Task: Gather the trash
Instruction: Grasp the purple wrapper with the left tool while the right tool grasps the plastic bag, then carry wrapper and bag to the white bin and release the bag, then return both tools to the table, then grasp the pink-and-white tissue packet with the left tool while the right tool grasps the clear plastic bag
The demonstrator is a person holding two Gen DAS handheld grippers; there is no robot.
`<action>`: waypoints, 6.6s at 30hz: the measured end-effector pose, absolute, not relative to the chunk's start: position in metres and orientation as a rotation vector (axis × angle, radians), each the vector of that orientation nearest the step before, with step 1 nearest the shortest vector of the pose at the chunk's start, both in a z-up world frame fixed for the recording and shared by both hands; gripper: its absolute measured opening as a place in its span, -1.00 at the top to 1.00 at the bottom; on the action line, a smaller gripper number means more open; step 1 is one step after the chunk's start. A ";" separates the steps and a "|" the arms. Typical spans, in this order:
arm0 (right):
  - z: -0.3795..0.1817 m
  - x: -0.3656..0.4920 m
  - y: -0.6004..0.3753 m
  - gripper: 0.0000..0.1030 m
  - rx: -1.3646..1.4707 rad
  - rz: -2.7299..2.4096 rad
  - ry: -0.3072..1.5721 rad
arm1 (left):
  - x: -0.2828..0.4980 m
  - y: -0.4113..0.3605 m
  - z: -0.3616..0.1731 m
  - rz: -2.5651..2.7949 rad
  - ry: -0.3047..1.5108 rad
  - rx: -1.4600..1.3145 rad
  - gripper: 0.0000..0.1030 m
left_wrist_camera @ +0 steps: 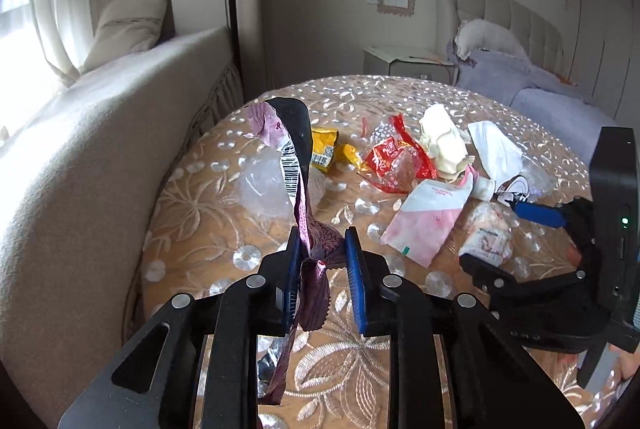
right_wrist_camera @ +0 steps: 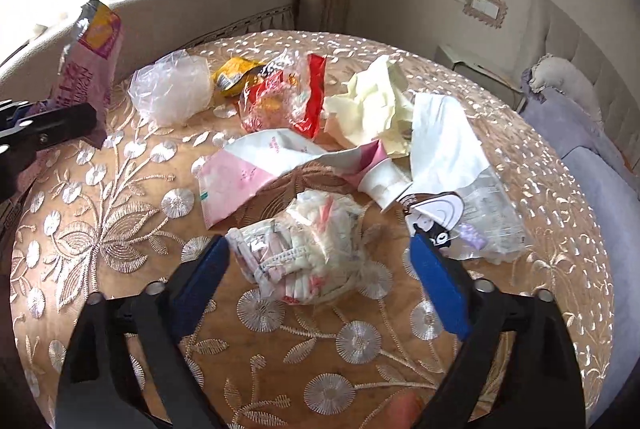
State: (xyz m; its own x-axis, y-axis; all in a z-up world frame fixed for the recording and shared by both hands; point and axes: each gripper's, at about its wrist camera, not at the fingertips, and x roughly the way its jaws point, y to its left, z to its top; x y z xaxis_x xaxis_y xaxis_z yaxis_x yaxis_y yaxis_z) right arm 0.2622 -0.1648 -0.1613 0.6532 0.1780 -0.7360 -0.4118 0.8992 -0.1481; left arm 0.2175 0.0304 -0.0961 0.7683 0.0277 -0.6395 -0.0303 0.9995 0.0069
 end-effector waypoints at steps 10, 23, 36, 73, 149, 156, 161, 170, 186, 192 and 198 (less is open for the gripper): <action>-0.128 0.219 -0.180 -0.14 -0.286 0.328 0.693 | 0.183 0.009 -0.079 -0.018 0.639 0.017 0.59; -0.057 0.084 -0.254 -0.14 -0.234 0.145 0.438 | 0.125 -0.089 -0.059 -0.294 0.568 0.079 0.59; -0.065 -0.003 -0.352 -0.14 -0.155 -0.119 0.416 | 0.065 -0.207 -0.070 -0.556 0.560 0.173 0.59; -0.182 -0.053 -0.543 -0.14 0.078 -0.508 0.655 | 0.003 -0.484 -0.214 -1.165 0.839 0.610 -0.91; -0.084 0.190 -0.263 -0.91 -0.208 0.102 0.457 | 0.279 -0.052 -0.109 -0.283 0.714 0.165 -0.88; -0.098 0.227 -0.255 -0.91 -0.219 0.093 0.513 | 0.321 -0.049 -0.134 -0.382 0.829 0.180 -0.87; -0.107 0.237 -0.250 -0.91 -0.234 0.089 0.532 | 0.337 -0.059 -0.147 -0.447 0.906 0.205 0.06; -0.115 0.256 -0.252 -0.91 -0.248 0.101 0.561 | 0.318 -0.061 -0.132 -0.410 0.830 0.196 0.09; -0.152 0.307 -0.248 -0.06 -0.213 0.213 0.779 | 0.284 -0.044 -0.102 -0.409 0.749 0.141 0.65; -0.139 0.289 -0.249 0.34 -0.197 0.205 0.731 | 0.269 -0.045 -0.095 -0.412 0.730 0.132 0.65; -0.098 0.252 -0.272 0.46 -0.111 0.176 0.609 | 0.252 -0.047 -0.081 -0.421 0.702 0.132 0.65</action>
State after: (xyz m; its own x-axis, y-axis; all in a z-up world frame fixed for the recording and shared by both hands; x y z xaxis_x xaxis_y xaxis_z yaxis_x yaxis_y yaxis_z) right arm 0.2521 -0.2717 -0.0985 0.8056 0.1319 -0.5776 -0.1970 0.9791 -0.0511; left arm 0.2520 -0.0473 -0.0811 0.6836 -0.3305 -0.6507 0.4178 0.9083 -0.0223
